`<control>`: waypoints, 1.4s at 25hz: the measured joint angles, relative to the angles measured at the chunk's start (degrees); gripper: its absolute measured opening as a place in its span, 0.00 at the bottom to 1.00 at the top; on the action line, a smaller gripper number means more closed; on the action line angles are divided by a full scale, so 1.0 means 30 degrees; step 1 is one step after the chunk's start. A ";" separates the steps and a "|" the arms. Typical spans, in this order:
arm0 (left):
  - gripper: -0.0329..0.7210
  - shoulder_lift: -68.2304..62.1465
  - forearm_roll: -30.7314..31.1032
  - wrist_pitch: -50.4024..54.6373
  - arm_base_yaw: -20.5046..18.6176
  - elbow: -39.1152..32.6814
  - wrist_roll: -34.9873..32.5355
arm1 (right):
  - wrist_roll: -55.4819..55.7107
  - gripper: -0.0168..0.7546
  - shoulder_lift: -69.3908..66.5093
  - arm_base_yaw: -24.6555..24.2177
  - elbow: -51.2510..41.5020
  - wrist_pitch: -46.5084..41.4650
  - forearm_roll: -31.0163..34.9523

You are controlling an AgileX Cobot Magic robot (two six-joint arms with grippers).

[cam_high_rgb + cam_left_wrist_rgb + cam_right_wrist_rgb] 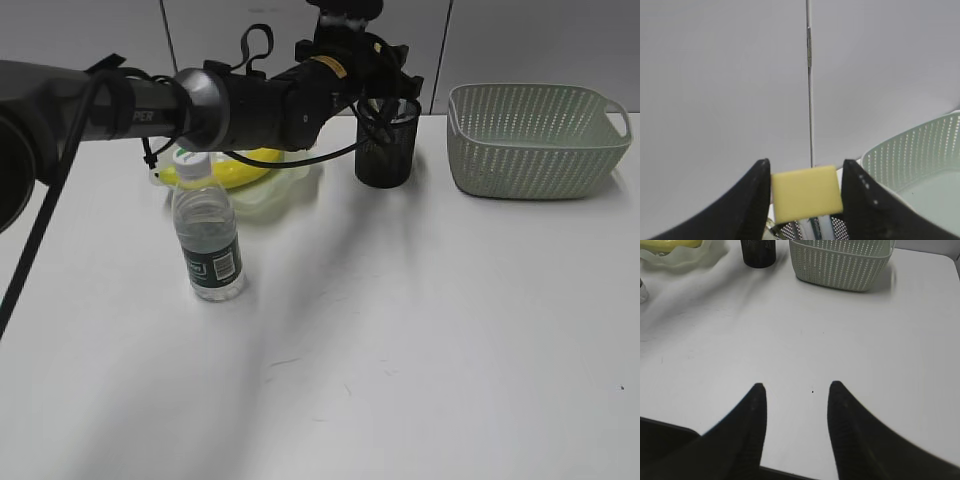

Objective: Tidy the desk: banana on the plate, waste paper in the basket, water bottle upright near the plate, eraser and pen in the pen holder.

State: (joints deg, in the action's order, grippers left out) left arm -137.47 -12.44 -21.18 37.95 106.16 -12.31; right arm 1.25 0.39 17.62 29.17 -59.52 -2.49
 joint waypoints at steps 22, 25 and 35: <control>0.47 0.6611 0.2071 1.3806 0.0000 -0.0028 -0.0019 | 0.0000 0.45 0.0000 0.0000 0.0000 0.0000 0.0000; 0.41 0.9018 0.2429 1.6560 0.0000 -0.1187 0.0153 | 0.0000 0.45 0.0000 0.0000 0.0000 0.0000 0.0000; 0.37 2.1944 0.5503 2.0483 0.0000 -1.2961 0.5162 | 0.0000 0.45 0.0000 0.0000 0.0000 0.0000 0.0000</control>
State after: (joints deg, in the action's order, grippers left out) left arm -71.64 4.07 40.27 37.95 67.27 3.18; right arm 1.25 0.39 17.62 29.17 -59.52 -2.49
